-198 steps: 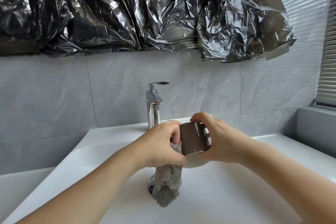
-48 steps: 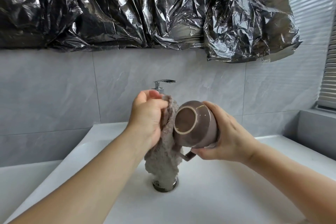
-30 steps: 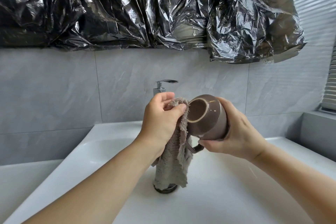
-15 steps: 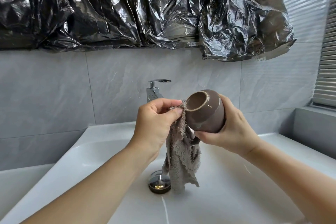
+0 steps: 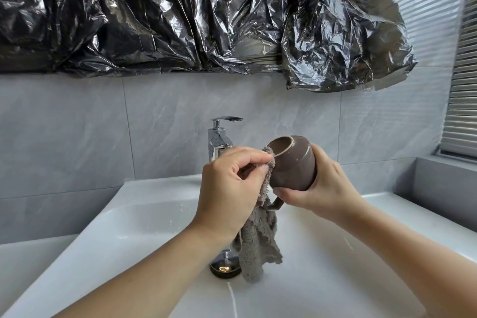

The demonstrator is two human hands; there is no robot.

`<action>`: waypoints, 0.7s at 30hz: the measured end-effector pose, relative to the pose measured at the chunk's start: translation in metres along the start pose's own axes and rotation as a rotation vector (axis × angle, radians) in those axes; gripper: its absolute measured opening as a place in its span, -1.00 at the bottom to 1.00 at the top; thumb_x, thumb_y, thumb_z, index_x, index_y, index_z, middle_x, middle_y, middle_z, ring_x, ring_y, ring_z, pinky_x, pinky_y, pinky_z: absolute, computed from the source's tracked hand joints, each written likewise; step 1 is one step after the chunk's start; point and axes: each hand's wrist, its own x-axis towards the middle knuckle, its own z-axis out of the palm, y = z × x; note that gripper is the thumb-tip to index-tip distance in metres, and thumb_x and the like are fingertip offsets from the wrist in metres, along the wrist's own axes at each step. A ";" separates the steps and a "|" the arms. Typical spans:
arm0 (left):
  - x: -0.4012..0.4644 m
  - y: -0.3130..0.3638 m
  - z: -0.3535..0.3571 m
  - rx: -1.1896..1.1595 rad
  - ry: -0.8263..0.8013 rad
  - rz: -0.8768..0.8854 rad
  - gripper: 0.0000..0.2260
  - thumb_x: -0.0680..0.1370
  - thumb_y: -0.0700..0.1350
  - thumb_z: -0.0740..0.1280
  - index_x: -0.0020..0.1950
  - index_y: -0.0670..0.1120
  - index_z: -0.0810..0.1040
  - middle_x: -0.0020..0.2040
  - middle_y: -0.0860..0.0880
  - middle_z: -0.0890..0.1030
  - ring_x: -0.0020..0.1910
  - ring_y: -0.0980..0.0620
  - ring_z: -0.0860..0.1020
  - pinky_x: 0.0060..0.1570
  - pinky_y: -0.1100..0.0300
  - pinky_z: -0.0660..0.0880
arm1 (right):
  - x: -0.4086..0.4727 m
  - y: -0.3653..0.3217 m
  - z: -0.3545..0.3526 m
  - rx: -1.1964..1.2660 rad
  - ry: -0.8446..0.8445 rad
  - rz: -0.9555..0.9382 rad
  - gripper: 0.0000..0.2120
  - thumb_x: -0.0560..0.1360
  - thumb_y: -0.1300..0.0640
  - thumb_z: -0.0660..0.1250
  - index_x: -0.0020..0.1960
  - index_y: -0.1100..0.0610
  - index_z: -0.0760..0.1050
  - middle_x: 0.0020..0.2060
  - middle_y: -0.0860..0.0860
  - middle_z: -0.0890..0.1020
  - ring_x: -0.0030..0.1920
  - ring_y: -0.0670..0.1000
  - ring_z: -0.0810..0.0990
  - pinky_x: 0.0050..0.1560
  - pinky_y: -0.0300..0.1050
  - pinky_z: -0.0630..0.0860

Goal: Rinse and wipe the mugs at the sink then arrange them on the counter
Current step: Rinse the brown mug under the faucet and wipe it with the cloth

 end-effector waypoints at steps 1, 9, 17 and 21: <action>0.001 0.000 0.000 0.048 0.002 0.090 -0.80 0.44 -0.34 0.48 -0.13 -0.04 0.73 -0.10 0.12 0.71 -0.03 0.16 0.66 0.02 0.26 0.56 | 0.000 0.000 0.001 -0.004 -0.002 0.004 -0.17 0.06 -0.22 0.53 0.30 -0.12 0.40 0.06 -0.26 0.59 0.07 -0.30 0.56 -0.10 -0.38 0.49; -0.002 -0.001 0.006 0.275 -0.103 0.536 -0.74 0.40 -0.47 0.38 -0.08 -0.16 0.71 -0.04 0.01 0.70 -0.01 -0.04 0.57 0.07 0.17 0.52 | -0.001 -0.002 0.002 -0.130 -0.085 -0.041 -0.28 0.12 -0.12 0.55 0.23 -0.10 0.39 0.00 -0.27 0.58 0.03 -0.24 0.56 -0.12 -0.46 0.41; 0.002 0.009 0.001 0.196 -0.133 0.370 -0.60 0.44 -0.35 0.46 0.18 -0.02 0.49 -0.02 0.03 0.64 0.03 0.12 0.61 0.11 0.29 0.51 | 0.000 0.001 0.000 -0.274 -0.090 -0.237 0.00 0.08 -0.30 0.41 0.43 0.13 0.34 0.16 -0.12 0.49 0.11 -0.26 0.41 0.11 -0.57 0.24; 0.006 0.014 -0.001 0.244 -0.088 0.333 -0.64 0.42 -0.31 0.48 0.12 0.00 0.54 -0.04 0.07 0.67 0.00 0.11 0.64 0.06 0.24 0.54 | 0.002 0.001 0.001 -0.420 -0.087 -0.388 -0.06 0.10 -0.23 0.38 0.37 0.25 0.37 0.11 0.12 0.58 0.10 0.01 0.48 0.14 -0.45 0.25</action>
